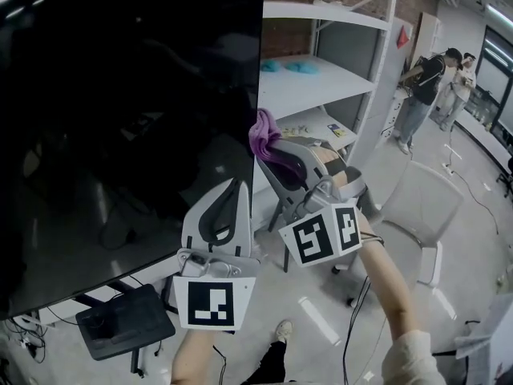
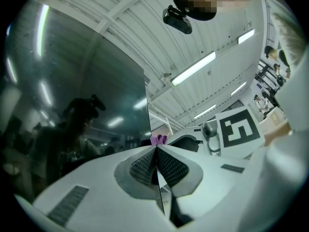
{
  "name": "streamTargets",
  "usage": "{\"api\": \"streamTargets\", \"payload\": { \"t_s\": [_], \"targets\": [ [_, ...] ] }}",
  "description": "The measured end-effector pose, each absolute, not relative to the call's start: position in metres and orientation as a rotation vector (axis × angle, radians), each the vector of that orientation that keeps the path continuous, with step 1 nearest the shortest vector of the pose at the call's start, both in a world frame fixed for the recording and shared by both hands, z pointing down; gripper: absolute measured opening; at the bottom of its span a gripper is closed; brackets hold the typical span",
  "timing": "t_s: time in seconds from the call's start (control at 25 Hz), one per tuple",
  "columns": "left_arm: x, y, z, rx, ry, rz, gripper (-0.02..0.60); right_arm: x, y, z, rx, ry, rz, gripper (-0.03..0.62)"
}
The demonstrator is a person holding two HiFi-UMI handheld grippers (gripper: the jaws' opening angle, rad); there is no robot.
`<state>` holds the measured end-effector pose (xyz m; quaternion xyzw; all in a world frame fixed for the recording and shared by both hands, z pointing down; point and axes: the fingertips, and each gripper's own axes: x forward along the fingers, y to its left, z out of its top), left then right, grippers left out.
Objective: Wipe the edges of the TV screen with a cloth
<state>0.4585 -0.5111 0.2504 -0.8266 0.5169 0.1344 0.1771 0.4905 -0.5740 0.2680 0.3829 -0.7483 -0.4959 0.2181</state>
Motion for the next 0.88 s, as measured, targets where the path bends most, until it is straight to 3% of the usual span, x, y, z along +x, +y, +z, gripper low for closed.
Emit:
{"api": "streamTargets", "payload": {
  "t_s": [0.64, 0.88],
  "targets": [
    [0.436, -0.524, 0.39, -2.477, 1.605, 0.224, 0.015, 0.477, -0.584, 0.446, 1.024, -2.216, -0.974, 0.061],
    [0.426, -0.52, 0.435, -2.543, 1.635, 0.177, 0.015, 0.477, -0.588, 0.513, 1.061, -2.368, -0.662, 0.061]
  ]
}}
